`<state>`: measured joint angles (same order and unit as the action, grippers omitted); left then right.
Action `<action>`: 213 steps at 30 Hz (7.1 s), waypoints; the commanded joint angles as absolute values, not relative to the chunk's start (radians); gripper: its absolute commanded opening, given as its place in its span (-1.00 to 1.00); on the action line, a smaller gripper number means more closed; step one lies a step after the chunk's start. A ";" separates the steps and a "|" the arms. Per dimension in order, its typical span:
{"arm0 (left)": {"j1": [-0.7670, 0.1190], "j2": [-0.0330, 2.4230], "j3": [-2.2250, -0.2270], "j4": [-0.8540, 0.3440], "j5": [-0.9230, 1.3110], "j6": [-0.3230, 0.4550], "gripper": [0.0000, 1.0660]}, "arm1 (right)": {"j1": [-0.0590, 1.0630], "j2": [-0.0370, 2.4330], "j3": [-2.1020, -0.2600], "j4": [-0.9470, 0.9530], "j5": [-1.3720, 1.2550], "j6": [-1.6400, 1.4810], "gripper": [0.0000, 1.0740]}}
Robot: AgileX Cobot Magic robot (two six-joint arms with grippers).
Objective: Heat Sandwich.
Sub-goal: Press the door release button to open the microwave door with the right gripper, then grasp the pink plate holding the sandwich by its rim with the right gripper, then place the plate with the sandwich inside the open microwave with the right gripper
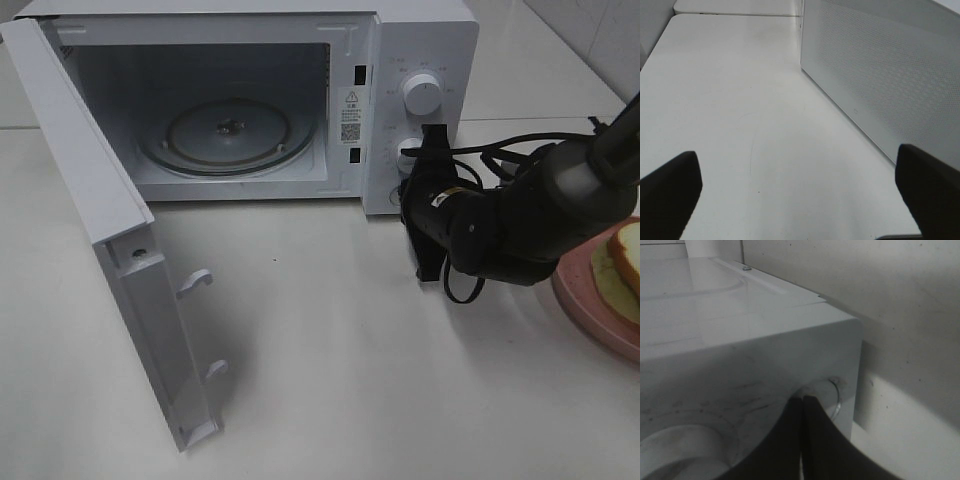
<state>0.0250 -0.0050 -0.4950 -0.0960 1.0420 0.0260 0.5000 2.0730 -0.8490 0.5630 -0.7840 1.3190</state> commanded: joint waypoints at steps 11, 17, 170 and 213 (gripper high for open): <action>0.019 -0.024 -0.493 -0.094 1.036 0.023 0.94 | 0.489 1.931 -0.735 0.480 -0.611 1.187 -0.99; 0.019 -0.024 -0.493 -0.094 1.036 0.023 0.94 | 0.489 1.812 -0.719 0.380 -0.418 1.043 -0.96; 0.019 -0.024 -0.493 -0.094 1.036 0.023 0.94 | 0.329 1.843 -0.922 -0.602 0.777 0.486 -0.99; 0.019 -0.024 -0.493 -0.094 1.036 0.023 0.94 | 0.610 1.495 -0.736 -0.585 0.908 0.481 -0.99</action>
